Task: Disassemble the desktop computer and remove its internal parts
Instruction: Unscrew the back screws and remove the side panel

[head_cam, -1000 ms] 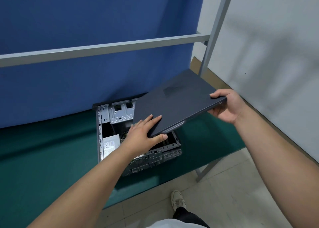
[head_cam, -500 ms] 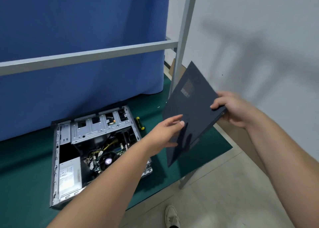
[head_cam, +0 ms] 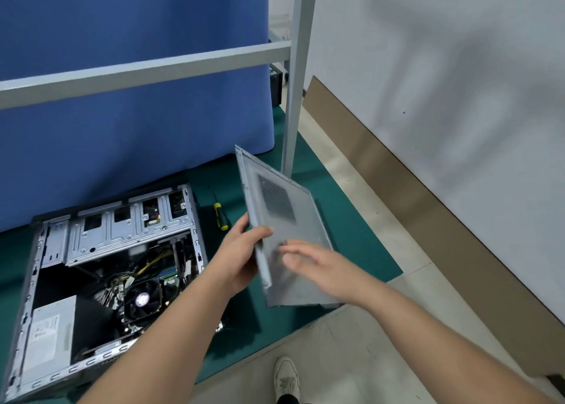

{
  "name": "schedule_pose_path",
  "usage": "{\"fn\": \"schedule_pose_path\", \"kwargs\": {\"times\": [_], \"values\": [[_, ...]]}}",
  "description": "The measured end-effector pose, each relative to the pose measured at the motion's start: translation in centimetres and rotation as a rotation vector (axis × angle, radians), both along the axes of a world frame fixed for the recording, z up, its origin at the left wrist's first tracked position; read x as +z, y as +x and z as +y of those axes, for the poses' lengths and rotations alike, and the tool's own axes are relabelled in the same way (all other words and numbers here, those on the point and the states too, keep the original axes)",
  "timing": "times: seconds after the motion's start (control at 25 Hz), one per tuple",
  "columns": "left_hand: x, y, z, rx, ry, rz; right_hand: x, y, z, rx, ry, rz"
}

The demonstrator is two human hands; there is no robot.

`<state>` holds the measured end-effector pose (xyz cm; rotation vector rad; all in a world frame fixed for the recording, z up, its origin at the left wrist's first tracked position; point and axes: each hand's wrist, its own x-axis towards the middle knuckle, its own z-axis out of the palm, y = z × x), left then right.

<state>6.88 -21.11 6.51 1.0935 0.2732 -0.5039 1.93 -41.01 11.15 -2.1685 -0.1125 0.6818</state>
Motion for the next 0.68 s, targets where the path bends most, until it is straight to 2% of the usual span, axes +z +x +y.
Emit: {"fn": "schedule_pose_path", "kwargs": {"times": [0.08,0.16,0.24,0.36,0.52,0.68], "values": [[-1.0,-0.2,0.4,0.018,0.024,0.034,-3.8,3.0,-4.4,-0.26,-0.148,-0.018],[-2.4,-0.4,0.5,0.049,0.022,0.107,-7.3,5.0,-8.3,-0.484,-0.248,0.123],[-3.8,-0.7,0.6,0.088,0.008,0.191,-10.7,6.0,-10.5,-0.619,-0.149,0.311],[-5.8,-0.2,1.2,0.123,0.075,0.266,-14.4,7.3,-12.3,-0.861,0.024,0.378],[-9.1,1.7,0.9,0.213,0.352,0.326,-17.1,8.9,-12.7,-0.971,-0.058,0.295],[-12.2,3.5,-0.4,0.244,0.494,0.423,-18.9,10.4,-11.9,-1.065,-0.075,0.235]]}}
